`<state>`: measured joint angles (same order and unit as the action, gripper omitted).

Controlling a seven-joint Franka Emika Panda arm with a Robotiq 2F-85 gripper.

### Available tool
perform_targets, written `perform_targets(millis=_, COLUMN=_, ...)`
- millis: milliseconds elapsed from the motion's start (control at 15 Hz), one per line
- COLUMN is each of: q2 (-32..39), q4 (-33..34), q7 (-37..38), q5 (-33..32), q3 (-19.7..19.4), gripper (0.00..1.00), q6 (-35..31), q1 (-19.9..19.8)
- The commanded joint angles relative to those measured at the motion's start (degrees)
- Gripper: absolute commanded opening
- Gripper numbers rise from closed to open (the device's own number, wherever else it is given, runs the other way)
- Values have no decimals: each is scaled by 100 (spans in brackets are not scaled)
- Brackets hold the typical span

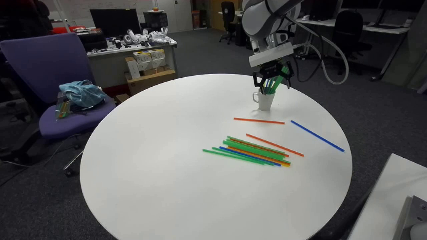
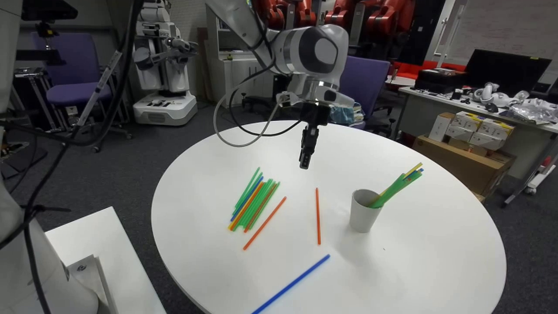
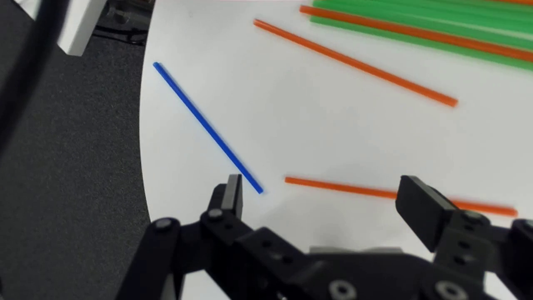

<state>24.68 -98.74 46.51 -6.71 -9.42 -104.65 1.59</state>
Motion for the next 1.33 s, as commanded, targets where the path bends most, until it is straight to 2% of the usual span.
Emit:
perform_targets(millis=0, q2=465, q4=763, q7=734, q5=161, q3=-56, gripper=100, q6=-351, q1=-114)
perform_targets(millis=400, q2=1591, q4=1977, q7=2207, q5=-143, q3=-420, gripper=100, q6=-1168, q1=-98)
perform_targets(millis=733, q2=2010, q4=2638, q7=3311, q5=-466, q3=-867, gripper=100, q6=-1582, q1=-40)
perform_targets(millis=933, q2=1857, q4=2540, q7=4080, q5=-1080, q3=-1200, gripper=100, q6=-1668, q1=219)
perform_targets(millis=1267, q2=1983, q4=2797, q7=5320, q5=-2443, q3=-1611, gripper=100, q6=-1545, q1=673)
